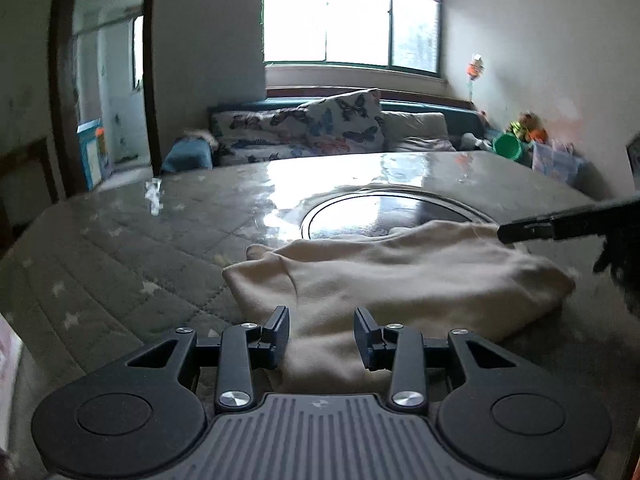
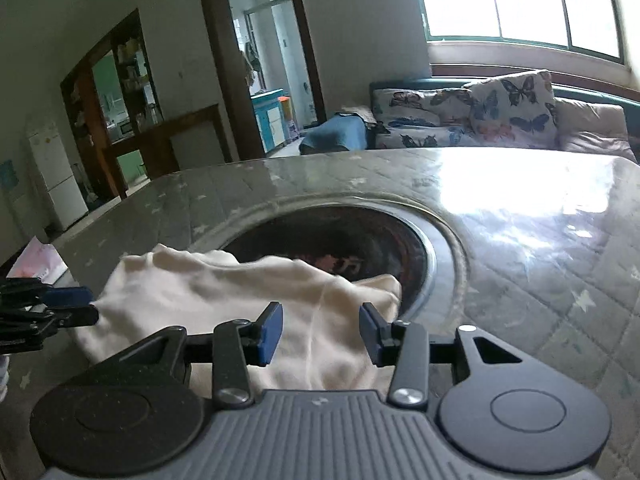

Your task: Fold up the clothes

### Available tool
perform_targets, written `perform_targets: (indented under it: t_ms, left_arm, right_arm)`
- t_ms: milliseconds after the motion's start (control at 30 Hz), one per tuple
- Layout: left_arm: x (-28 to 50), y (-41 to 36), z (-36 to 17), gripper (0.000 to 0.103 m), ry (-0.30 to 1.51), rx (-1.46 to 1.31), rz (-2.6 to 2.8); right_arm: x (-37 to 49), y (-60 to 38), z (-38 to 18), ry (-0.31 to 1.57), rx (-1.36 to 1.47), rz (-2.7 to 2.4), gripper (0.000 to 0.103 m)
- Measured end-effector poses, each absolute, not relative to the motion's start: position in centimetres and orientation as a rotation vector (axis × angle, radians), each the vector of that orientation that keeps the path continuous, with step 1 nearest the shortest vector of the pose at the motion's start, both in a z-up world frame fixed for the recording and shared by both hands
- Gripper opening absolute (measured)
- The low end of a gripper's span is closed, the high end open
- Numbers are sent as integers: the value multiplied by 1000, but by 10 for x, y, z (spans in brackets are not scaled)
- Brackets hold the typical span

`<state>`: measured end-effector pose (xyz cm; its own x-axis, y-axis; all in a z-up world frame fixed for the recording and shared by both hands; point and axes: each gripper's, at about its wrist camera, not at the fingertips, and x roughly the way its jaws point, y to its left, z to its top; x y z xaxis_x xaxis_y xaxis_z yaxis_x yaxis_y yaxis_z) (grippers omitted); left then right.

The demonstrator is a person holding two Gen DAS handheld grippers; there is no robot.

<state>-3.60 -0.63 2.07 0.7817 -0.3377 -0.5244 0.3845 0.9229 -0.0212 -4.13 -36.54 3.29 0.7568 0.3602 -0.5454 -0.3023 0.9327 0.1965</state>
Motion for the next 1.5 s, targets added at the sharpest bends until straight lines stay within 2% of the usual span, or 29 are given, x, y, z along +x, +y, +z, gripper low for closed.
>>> perform_targets:
  t_ms: [300,400,533,633,1300,1333,1400,1433,1500]
  left_arm:
    - [-21,-5,15,40,590,66,-366]
    - [-25,4,19,48,570,32,-331]
    - [-23,10,15,50,598,1,-299]
    - [-20,11,14,55,614,-20,-298]
    - [-6,19,10,55,666,-106,-283]
    - [-6,16,12,54,667,-97,-288]
    - [-5,14,12,50,673,-92,-303]
    - [-5,12,13,43,675,-91,-307]
    - [-4,12,14,31,682,-105,-310]
  right_arm:
    - [-8,-365,25,669,130,323,43]
    - [-20,-370,29,640,120,321,53]
    - [-33,-376,26,634,105,307,54]
    - [-36,-384,20,652,145,283,54]
    - [-24,-377,7,670,173,276,52]
    - [-24,-376,7,671,176,285,50]
    - [-24,-375,7,675,180,304,37]
    - [-24,-374,7,681,183,318,26]
    - [-25,-373,7,681,186,331,21]
